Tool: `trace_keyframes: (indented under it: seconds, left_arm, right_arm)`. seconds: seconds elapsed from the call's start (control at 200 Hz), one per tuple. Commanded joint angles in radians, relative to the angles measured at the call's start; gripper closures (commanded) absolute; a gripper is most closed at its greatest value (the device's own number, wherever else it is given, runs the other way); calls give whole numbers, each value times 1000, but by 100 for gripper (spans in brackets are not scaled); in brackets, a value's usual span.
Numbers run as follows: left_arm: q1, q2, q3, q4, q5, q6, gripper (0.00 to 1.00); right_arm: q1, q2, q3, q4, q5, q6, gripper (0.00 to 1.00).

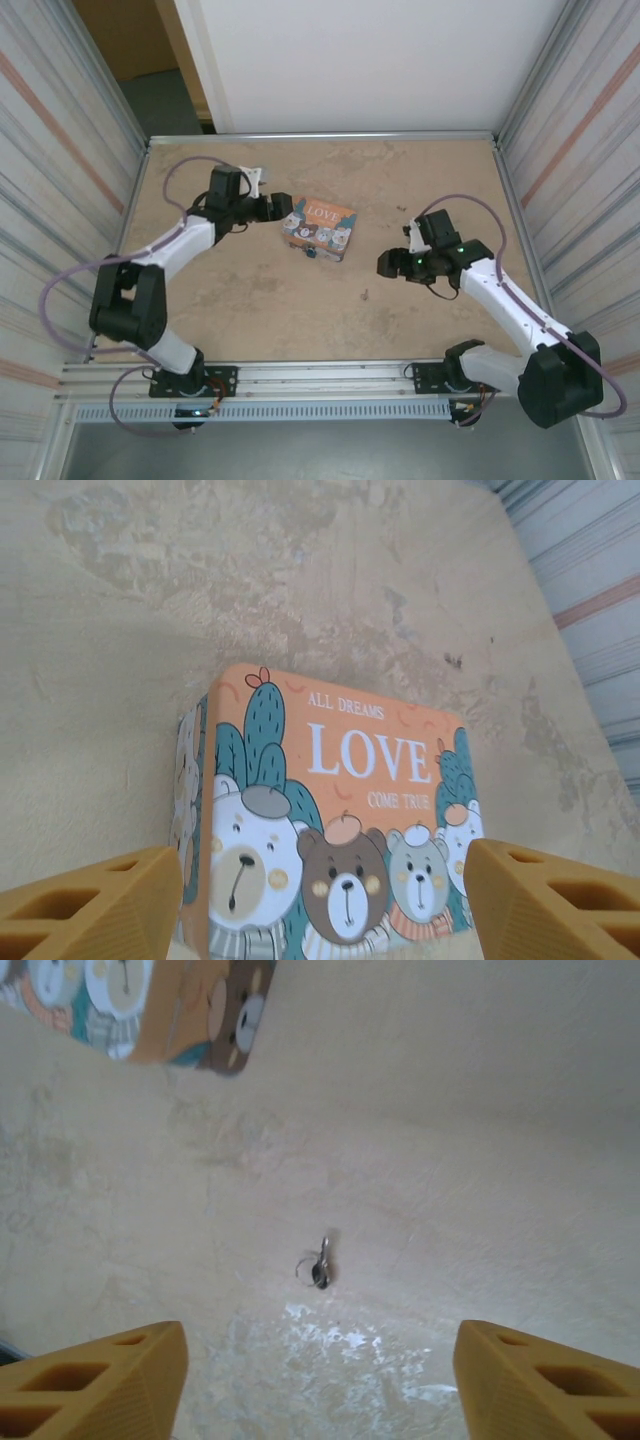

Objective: Unlock the padlock with the key

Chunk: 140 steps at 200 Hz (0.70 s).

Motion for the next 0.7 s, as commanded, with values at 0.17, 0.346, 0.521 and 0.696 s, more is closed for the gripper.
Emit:
trace_keyframes:
  seconds: [0.17,0.346,0.521,0.696]
  left_arm:
    - [-27,-296,-249,62,-135,-86,25]
    - [-32,-423,-349,43,-193,-132,24]
    - [-31,-474,-367,16,-227,-137,23]
    - [-31,-471,-351,16,-234,-134,23]
  right_arm:
    - [90,118,-83,149,-42,108,45]
    - [115,190,-88,192,-53,113,55]
    - [127,228,-99,227,-60,124,61]
    - [141,270,-105,245,-59,125,66]
